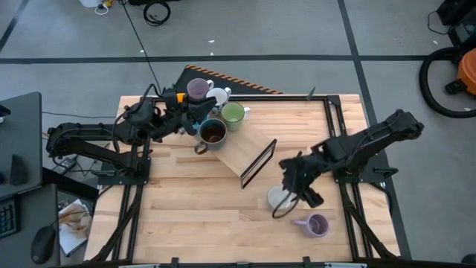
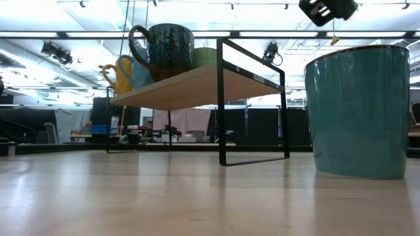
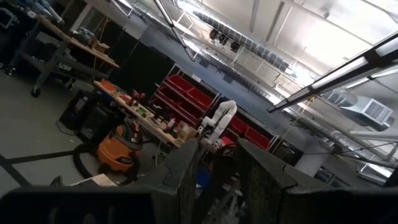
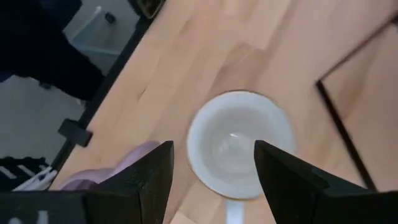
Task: Place coffee mugs
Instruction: Put the blue mug on the shelf
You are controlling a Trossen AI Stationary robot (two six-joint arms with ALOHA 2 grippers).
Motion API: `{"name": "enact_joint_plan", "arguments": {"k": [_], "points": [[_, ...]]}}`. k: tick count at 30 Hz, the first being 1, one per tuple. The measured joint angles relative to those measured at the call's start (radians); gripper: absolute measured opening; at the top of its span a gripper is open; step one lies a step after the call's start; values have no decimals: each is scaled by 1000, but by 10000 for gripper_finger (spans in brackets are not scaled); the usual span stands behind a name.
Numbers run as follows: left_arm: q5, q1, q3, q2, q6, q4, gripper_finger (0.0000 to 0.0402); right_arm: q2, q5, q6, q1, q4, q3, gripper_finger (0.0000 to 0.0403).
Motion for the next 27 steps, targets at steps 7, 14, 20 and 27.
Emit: {"name": "enact_joint_plan", "arguments": {"k": [7,14,20,27], "points": [[-9,0,0,0,1,-15,116,75,1,-2,85,30,-36,228],[-29,0,0,0,-4,-53,116,180,26,-79,128,43,-46,228],[-23,0,0,0,-11,-76,116,219,24,-128,129,82,-46,215],[42,0,0,-5,-38,-57,116,253,32,-170,126,109,-59,163]]}}
